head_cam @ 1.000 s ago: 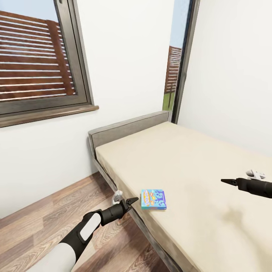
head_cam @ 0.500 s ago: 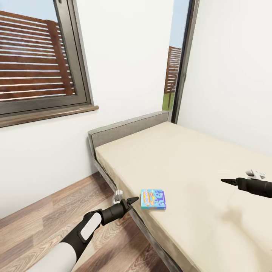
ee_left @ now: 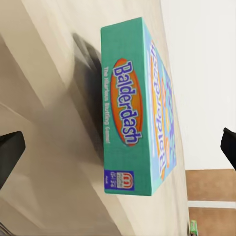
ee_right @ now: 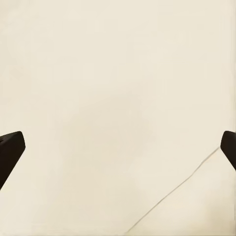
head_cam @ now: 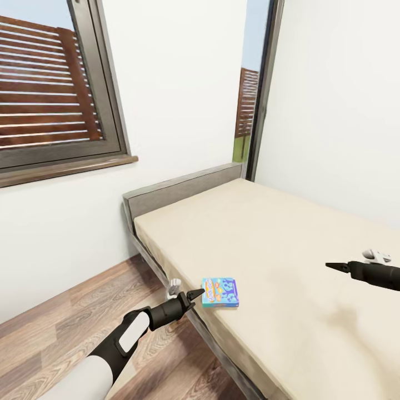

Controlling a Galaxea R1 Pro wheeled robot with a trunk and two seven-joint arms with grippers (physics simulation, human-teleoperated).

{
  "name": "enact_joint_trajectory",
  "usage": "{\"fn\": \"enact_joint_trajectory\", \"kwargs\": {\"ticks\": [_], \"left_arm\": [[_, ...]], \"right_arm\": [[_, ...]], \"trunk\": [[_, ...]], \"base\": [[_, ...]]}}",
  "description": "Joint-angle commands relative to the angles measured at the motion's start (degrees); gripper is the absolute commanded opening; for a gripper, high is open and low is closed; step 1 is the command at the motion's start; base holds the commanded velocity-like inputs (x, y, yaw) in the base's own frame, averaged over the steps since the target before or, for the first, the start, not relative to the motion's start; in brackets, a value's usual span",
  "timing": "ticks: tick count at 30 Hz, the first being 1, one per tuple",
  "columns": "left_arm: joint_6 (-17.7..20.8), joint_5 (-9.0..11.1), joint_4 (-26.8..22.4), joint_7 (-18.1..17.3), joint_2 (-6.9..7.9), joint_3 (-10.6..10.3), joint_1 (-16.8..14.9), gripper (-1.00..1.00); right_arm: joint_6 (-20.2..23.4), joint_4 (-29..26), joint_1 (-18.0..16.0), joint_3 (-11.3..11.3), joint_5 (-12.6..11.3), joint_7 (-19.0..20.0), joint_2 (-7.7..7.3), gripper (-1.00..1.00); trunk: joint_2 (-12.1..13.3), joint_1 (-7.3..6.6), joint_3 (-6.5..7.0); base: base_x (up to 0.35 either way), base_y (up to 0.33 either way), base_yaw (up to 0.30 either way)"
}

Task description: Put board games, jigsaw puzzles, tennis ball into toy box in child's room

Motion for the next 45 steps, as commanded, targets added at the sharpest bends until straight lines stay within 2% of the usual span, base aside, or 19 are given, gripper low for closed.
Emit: {"fn": "enact_joint_trajectory", "kwargs": {"ticks": [1, 35, 45], "left_arm": [[0.41, 0.51, 0.01, 0.03, 0.01, -0.07, -0.04, 1.0], [0.42, 0.88, 0.16, 0.1, 0.09, 0.09, -0.01, 1.0], [0.42, 0.89, 0.18, 0.11, 0.1, 0.11, -0.01, 1.0]], "right_arm": [[0.32, -0.01, -0.04, -0.06, -0.07, 0.12, 0.0, 1.0], [0.32, -0.01, 0.0, -0.1, -0.1, 0.12, -0.16, 1.0], [0.37, -0.01, 0.01, -0.1, -0.14, 0.19, -0.16, 1.0]], "trunk": [[-0.02, -0.01, -0.05], [-0.02, -0.01, -0.05], [-0.02, -0.01, -0.05]], "base": [[0.0, 0.0, -0.033], [0.0, 0.0, -0.007], [0.0, 0.0, -0.133]]}}
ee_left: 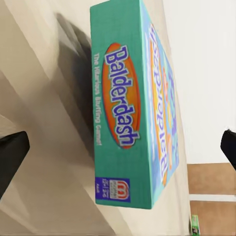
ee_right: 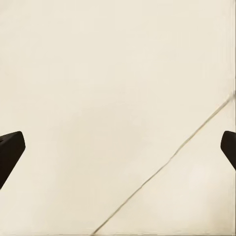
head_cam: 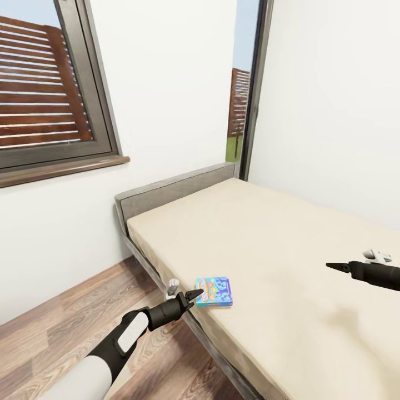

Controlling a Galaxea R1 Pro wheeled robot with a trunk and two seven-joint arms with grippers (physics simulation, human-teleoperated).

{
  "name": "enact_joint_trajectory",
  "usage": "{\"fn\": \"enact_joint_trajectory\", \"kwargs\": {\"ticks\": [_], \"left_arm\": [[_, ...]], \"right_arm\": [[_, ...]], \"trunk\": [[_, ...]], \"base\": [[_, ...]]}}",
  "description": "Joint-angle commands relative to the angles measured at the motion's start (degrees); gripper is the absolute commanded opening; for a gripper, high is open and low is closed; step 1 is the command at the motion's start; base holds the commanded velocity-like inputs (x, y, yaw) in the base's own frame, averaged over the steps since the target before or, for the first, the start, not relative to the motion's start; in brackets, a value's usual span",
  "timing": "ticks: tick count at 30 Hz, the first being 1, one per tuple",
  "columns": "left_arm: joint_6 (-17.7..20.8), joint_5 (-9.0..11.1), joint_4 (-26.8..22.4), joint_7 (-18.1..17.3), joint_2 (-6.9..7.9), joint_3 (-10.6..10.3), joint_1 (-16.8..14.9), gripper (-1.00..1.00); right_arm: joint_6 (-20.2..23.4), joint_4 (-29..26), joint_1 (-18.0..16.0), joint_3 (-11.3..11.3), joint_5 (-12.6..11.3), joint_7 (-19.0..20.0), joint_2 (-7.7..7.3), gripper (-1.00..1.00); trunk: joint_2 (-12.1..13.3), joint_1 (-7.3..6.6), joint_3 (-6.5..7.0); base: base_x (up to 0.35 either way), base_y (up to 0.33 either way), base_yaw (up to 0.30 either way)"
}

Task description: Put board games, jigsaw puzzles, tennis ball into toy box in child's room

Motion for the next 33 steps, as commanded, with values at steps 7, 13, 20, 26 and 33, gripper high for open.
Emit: {"fn": "enact_joint_trajectory", "kwargs": {"ticks": [7, 13, 20, 26, 33], "left_arm": [[0.47, 1.1, 0.01, -0.02, -0.24, -0.14, -0.03, 1.0], [0.47, 1.1, 0.01, -0.02, -0.24, -0.1, -0.03, 1.0], [0.47, 1.15, 0.01, -0.02, -0.21, -0.01, -0.01, 1.0], [0.47, 1.16, 0.03, -0.02, -0.23, 0.02, -0.01, 1.0], [0.47, 1.18, 0.03, -0.02, -0.27, 0.03, 0.03, 1.0]], "right_arm": [[0.3, -0.01, -0.04, -0.06, -0.04, 0.14, 0.0, 1.0], [0.32, -0.01, -0.05, -0.06, -0.05, 0.15, 0.0, 1.0], [0.29, -0.01, -0.07, -0.06, 0.01, 0.15, 0.0, 1.0], [0.32, -0.01, -0.06, -0.06, 0.01, 0.15, 0.0, 1.0], [0.32, -0.01, -0.04, -0.06, -0.03, 0.15, 0.0, 1.0]], "trunk": [[-0.02, 0.0, -0.05], [-0.02, 0.0, -0.05], [-0.02, 0.0, -0.05], [-0.02, 0.0, -0.05], [-0.02, 0.0, -0.05]], "base": [[0.0, 0.0, -0.088], [0.0, 0.0, -0.034], [0.0, 0.0, -0.013], [0.0, 0.0, -0.005], [0.0, 0.0, -0.002]]}}
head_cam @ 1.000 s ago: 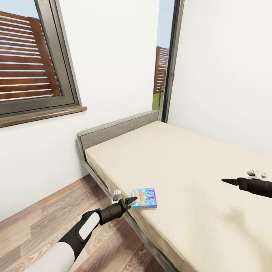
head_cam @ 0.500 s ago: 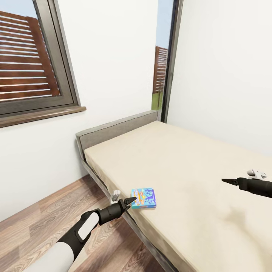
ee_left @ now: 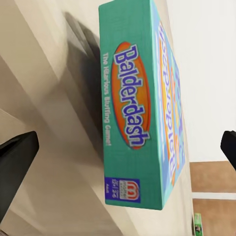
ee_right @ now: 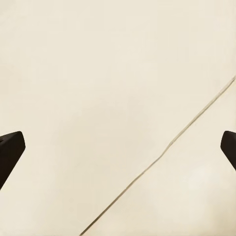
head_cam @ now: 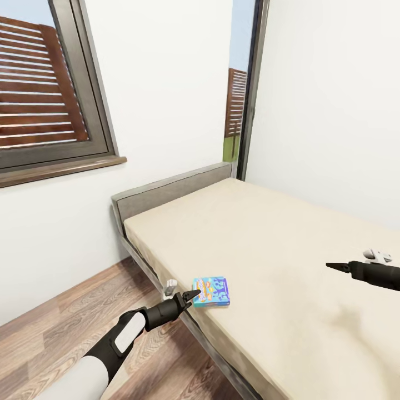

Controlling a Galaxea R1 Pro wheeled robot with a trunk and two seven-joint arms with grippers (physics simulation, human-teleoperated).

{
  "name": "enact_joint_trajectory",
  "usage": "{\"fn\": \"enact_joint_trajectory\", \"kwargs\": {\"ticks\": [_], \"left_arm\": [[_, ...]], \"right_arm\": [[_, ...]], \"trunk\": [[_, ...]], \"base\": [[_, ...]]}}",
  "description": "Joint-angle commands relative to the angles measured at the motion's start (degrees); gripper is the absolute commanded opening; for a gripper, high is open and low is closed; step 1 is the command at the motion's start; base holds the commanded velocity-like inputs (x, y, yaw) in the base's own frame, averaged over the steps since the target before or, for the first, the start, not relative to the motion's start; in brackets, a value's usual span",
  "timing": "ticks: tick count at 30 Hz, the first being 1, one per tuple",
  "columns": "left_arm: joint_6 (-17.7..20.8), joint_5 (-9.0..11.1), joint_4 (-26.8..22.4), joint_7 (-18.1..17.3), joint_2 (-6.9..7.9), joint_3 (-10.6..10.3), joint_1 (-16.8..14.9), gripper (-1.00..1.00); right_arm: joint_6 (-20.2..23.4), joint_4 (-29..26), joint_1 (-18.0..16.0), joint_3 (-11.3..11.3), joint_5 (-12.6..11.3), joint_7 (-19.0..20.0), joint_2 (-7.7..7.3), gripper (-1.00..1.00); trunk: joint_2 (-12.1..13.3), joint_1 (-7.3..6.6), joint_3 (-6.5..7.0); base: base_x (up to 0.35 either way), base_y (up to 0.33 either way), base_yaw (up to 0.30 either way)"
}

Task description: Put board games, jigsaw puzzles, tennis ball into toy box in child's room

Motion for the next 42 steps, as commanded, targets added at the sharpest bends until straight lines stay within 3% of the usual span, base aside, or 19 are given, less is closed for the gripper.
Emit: {"fn": "enact_joint_trajectory", "kwargs": {"ticks": [1, 42], "left_arm": [[0.16, 1.1, -0.01, 0.04, -1.27, -0.03, -0.05, 1.0], [0.78, 1.09, -0.42, -4.33, -2.07, -0.39, 0.31, 1.0]], "right_arm": [[0.31, -0.01, -0.03, -0.06, -0.04, 0.13, 0.0, 1.0], [0.25, -0.01, 0.0, 0.02, 0.01, 0.13, 0.22, 1.0]], "trunk": [[-0.02, 0.0, -0.05], [-0.02, 0.0, -0.05]], "base": [[0.0, 0.0, -0.001], [0.0, 0.0, 0.0]]}}
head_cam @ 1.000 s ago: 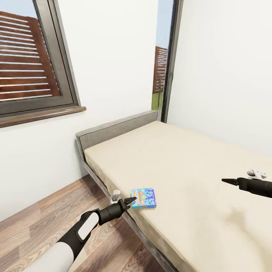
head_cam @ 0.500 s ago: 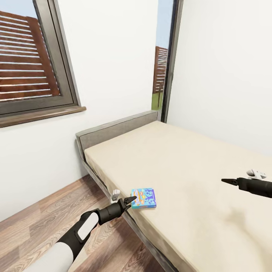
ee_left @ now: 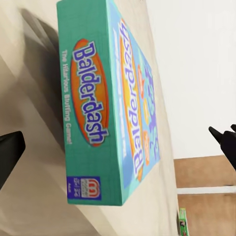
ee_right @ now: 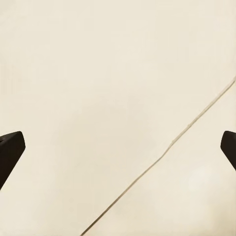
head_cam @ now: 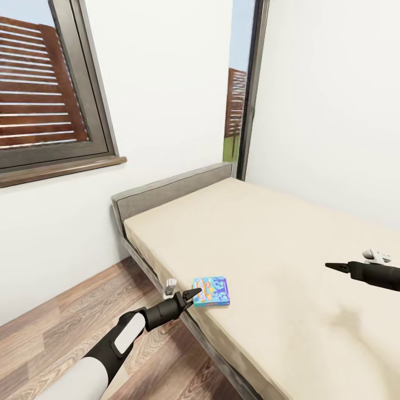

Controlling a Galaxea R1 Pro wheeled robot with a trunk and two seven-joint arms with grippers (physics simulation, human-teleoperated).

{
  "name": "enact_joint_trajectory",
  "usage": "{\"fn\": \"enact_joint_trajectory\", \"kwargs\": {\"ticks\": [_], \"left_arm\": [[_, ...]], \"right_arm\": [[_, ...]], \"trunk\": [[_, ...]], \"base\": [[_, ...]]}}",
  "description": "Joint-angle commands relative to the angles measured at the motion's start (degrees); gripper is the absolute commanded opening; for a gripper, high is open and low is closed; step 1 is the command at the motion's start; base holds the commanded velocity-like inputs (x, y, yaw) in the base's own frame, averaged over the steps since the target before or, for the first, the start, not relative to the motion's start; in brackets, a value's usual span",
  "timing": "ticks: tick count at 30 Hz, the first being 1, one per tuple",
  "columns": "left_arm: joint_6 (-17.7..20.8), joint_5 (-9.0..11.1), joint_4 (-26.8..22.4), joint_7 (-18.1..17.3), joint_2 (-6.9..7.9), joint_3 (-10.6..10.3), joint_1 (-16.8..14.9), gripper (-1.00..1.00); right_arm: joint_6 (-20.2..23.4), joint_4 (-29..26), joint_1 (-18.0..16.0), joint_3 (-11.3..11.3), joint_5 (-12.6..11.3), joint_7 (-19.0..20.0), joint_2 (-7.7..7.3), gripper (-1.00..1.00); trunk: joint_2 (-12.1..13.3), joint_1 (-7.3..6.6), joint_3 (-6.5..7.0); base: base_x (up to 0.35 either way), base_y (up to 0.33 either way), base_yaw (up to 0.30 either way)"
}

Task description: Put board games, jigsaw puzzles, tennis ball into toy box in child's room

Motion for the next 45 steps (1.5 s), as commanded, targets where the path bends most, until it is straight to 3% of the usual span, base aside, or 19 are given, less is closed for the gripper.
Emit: {"fn": "enact_joint_trajectory", "kwargs": {"ticks": [1, 45], "left_arm": [[0.82, 0.8, 0.01, 0.04, -2.11, -0.22, -0.03, 1.0], [0.79, 0.8, -0.35, -1.72, -2.42, -0.47, 0.27, 1.0]], "right_arm": [[0.31, -0.01, -0.04, -0.06, -0.05, 0.13, 0.0, 1.0], [0.31, -0.01, -0.04, -0.05, 0.04, 0.13, 0.29, 1.0]], "trunk": [[-0.02, -0.01, -0.05], [-0.02, -0.01, -0.05]], "base": [[0.0, 0.0, 0.0], [0.0, 0.0, 0.0]]}}
